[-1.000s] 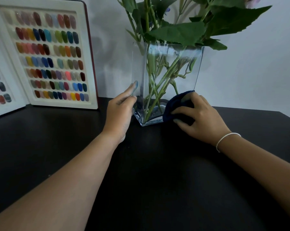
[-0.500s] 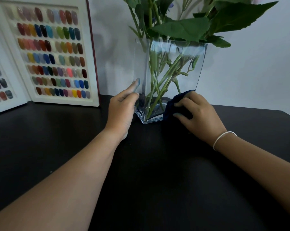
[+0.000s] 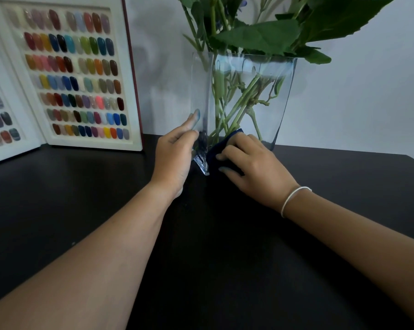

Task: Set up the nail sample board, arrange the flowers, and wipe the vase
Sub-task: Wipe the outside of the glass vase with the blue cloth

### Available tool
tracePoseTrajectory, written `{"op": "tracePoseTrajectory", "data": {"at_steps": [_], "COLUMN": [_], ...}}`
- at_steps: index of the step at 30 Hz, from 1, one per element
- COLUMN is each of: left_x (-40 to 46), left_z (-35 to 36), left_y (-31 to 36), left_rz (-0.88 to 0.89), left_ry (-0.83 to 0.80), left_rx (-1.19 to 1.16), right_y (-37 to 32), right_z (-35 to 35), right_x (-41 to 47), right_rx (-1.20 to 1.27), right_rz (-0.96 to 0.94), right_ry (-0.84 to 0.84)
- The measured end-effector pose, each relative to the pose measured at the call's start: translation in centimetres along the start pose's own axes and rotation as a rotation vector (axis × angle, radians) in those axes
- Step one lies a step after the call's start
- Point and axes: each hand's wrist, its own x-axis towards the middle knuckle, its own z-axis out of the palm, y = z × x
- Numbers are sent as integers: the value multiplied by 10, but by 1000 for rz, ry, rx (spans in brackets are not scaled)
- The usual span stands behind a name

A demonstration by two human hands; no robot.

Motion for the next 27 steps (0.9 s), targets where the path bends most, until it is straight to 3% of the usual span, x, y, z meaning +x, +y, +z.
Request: {"op": "tracePoseTrajectory", "data": {"at_steps": [27], "left_x": [0], "left_z": [0], "left_y": [0], "left_rz": [-36], "left_ry": [-5], "left_rx": [14], "right_y": [79], "right_z": [-20], "right_x": [-36], "right_rx": [-20], "right_rz": [414], "right_ry": [-15]}}
